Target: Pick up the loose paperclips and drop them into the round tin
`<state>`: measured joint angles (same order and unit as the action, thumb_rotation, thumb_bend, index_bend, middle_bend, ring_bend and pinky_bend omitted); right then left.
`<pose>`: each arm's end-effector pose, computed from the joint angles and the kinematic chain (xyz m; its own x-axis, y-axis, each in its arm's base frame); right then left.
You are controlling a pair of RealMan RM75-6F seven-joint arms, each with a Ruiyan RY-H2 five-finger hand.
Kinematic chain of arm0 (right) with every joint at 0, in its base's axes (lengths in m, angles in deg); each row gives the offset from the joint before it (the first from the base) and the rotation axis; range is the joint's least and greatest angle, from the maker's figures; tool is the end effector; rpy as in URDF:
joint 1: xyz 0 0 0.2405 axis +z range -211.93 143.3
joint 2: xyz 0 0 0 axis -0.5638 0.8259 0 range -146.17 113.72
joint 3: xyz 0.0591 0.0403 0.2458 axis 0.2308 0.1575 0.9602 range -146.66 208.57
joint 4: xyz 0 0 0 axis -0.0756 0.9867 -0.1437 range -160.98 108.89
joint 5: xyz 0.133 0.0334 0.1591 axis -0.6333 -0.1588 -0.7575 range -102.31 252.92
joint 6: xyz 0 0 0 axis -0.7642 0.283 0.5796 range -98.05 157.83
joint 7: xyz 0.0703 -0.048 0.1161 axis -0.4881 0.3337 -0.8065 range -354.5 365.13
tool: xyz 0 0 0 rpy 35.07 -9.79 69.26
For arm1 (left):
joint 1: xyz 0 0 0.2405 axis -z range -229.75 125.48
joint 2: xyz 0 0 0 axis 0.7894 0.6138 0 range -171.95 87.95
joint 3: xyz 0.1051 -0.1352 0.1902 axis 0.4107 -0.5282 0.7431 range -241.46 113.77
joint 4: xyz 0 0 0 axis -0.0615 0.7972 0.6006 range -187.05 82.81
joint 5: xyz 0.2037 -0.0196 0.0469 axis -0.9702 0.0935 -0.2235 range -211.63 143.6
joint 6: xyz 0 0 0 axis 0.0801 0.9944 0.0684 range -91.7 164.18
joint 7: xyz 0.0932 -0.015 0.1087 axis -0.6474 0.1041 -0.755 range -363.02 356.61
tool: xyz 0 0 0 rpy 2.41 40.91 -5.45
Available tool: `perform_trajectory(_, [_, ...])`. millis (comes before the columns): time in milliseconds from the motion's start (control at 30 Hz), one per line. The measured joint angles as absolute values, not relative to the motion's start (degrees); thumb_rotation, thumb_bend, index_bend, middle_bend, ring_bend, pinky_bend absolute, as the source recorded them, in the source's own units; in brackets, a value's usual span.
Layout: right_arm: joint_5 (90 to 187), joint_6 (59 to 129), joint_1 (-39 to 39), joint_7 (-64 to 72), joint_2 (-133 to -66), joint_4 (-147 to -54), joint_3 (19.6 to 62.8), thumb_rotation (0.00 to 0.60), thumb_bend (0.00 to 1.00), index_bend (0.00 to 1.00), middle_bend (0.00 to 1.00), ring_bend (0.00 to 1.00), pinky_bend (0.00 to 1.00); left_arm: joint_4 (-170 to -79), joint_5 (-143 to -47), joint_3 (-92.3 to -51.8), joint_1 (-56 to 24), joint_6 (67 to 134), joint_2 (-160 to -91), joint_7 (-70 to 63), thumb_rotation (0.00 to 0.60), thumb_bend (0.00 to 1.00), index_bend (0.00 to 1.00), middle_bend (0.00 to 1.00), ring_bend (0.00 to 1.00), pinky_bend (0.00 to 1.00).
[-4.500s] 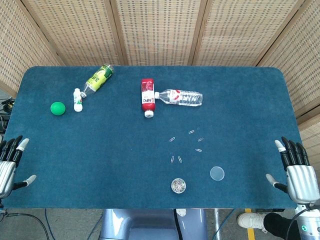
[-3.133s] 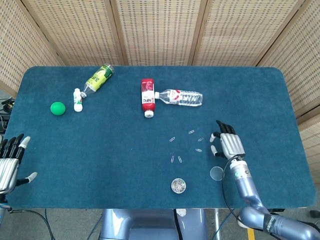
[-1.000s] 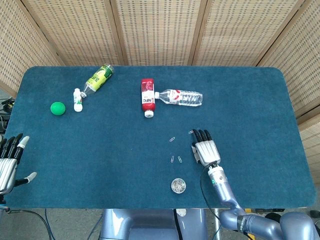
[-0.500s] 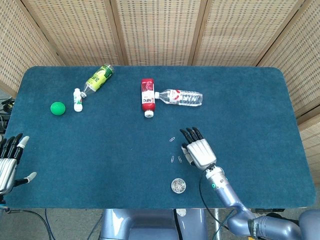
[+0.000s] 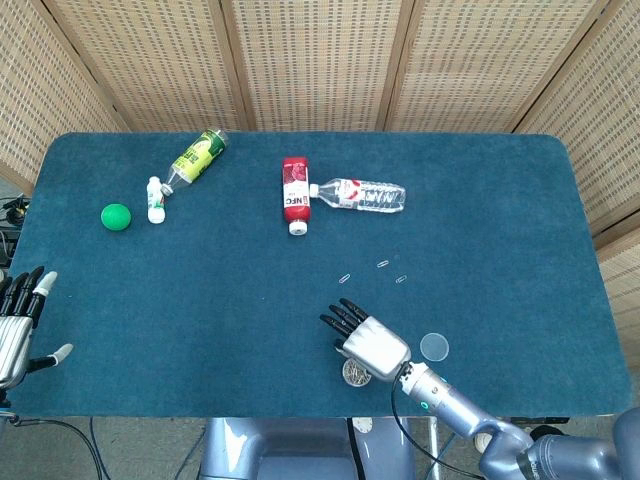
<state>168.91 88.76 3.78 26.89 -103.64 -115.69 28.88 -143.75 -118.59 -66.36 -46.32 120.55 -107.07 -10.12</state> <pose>-0.1373 -0.2507 -0.0367 0.6429 -0.1122 0.7577 -0.5475 -0.7591 0.3521 -0.3134 0.1850 0.1537 0.4981 0.0154 0.8670 0.8671 -0.0020 -0.4981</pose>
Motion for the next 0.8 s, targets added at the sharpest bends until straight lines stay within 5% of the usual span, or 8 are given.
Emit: perform_trajectory(800, [170.77,89.01,1.5,28.89,-105.24,-115.21,26.2,0.6,0.42,0.66,0.1,0.0,0.06,-143.73,-118.71,-66.34,-46.38,120.75,-107.12,-10.17,0.6,0.0,0.0,0.0,0.0,0.0])
